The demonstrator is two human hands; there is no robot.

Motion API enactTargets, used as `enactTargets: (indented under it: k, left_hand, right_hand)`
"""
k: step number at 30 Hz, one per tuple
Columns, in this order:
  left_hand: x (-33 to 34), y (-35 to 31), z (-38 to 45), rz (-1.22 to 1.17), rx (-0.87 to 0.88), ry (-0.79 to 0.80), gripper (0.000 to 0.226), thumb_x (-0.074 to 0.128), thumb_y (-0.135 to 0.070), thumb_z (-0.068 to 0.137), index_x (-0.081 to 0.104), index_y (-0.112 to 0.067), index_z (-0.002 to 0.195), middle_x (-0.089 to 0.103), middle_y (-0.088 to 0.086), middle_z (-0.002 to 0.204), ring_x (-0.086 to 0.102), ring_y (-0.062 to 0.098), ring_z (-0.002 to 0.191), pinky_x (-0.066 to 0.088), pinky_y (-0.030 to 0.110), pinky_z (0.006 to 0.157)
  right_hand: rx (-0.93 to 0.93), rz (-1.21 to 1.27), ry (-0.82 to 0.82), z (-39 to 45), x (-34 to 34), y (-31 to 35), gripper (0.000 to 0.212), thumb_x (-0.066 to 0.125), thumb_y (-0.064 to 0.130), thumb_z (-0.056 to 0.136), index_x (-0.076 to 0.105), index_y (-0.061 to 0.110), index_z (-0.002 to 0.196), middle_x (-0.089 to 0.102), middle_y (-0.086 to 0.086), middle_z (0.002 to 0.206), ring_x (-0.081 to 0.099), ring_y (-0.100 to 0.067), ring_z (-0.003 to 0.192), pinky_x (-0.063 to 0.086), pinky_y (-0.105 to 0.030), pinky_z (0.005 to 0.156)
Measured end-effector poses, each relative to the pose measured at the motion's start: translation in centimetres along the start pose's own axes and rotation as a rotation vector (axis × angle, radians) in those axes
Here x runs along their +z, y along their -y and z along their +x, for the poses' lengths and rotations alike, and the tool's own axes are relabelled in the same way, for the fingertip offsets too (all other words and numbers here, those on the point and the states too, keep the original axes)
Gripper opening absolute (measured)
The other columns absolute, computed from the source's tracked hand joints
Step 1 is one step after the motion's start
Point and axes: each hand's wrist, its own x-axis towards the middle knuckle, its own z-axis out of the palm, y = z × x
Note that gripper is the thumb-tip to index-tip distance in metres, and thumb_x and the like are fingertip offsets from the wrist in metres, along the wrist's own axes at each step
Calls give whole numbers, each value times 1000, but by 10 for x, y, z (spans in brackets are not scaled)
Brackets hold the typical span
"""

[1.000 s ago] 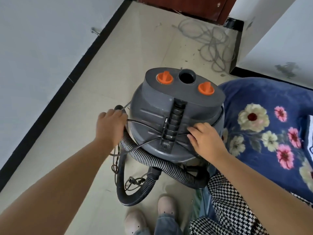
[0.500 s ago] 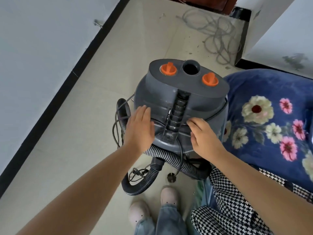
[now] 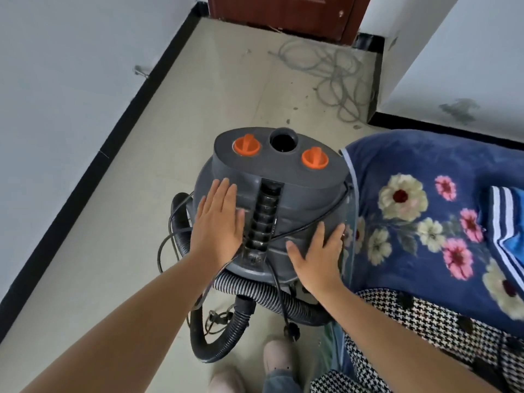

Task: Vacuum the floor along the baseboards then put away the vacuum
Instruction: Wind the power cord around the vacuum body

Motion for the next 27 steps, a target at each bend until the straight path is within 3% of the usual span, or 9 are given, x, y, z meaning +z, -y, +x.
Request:
enactTargets:
  k: [2,5,7,11,17,22,25,27]
  left_hand:
    - [-8,0,20,62,45,-10,53,25,-25,100,12,-8,148,4,6,157,-4,18,145,-1,30,117]
    - [-19,-2,55,151,99,22,54,23,-29,100,7,-10,149,-2,3,157,-7,17,145,-2,30,116]
    - [-22,-2,80,212,120,65,56,20,-33,100,3,-12,149,-4,2,157,-9,16,144,-3,31,116]
    - [-21,4,113,366,124,141,58,12,-38,99,-3,-11,149,-7,0,157,-10,14,144,-6,35,115]
    - [-24,0,155,344,112,90,57,14,-35,100,0,-11,149,-4,2,158,-5,15,145,-5,33,115]
    - [-31,2,208,320,97,49,55,16,-34,101,3,-11,149,-1,2,158,-2,16,145,-2,34,116]
    - [-38,7,242,284,101,31,55,18,-32,101,4,-9,149,1,3,158,0,17,145,-1,34,116]
    - [-43,10,268,270,113,22,55,19,-31,101,4,-8,149,2,4,158,1,17,145,-1,34,116]
  right_hand:
    - [-31,-5,-82,-1,18,8,90,25,66,90,5,1,149,-16,-28,151,-10,-44,139,5,-52,115]
    - [-85,-27,-288,13,33,10,90,9,64,92,47,-10,127,36,-39,136,23,-44,127,32,-67,94]
    - [-98,-18,-312,18,33,12,79,12,61,94,43,-6,123,45,-38,130,29,-42,123,34,-68,90]
    - [-145,-45,-365,39,27,13,73,14,60,94,38,-2,122,39,-32,134,29,-41,123,32,-67,93]
    - [-166,-97,-381,91,1,24,79,14,59,95,47,-8,121,46,-36,129,32,-44,121,35,-67,91]
    - [-183,-168,-351,147,-29,45,80,29,56,89,57,-14,116,48,-38,126,51,-51,114,36,-68,88]
    - [-214,-145,-351,180,-42,59,92,22,66,87,50,-13,125,38,-37,136,40,-55,123,27,-66,98]
    - [-234,-128,-384,200,-54,73,113,5,80,74,33,-7,140,19,-30,150,19,-50,137,12,-59,110]
